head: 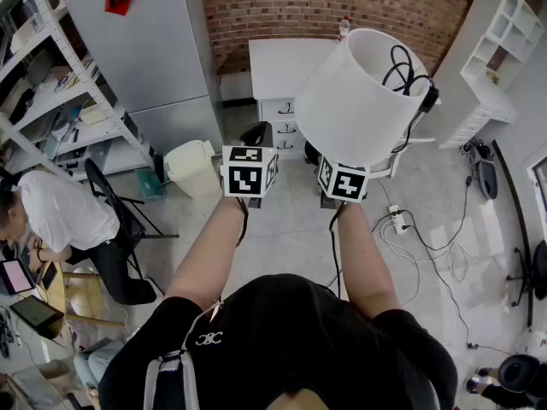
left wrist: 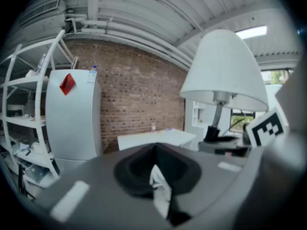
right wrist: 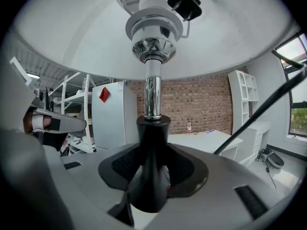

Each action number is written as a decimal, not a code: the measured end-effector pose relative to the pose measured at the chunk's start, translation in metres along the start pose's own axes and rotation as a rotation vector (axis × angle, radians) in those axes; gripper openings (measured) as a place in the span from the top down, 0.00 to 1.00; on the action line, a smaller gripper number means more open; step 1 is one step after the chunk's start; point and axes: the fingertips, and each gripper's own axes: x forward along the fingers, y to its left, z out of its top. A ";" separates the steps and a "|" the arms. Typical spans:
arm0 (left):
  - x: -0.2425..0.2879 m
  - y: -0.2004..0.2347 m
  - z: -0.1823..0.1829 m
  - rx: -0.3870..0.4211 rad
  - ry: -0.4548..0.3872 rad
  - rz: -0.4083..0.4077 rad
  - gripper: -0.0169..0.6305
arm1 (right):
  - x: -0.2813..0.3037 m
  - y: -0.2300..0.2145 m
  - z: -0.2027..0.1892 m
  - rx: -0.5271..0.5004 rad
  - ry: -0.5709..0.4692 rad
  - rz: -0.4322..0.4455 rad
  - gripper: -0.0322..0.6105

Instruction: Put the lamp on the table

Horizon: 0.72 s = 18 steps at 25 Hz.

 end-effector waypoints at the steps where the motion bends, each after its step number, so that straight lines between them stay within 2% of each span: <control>1: 0.001 -0.001 -0.001 0.003 0.000 -0.001 0.97 | 0.000 -0.001 -0.001 -0.003 0.001 -0.001 0.71; 18: 0.033 -0.021 -0.011 0.006 0.029 0.028 0.97 | 0.012 -0.034 -0.002 -0.048 -0.031 0.013 0.71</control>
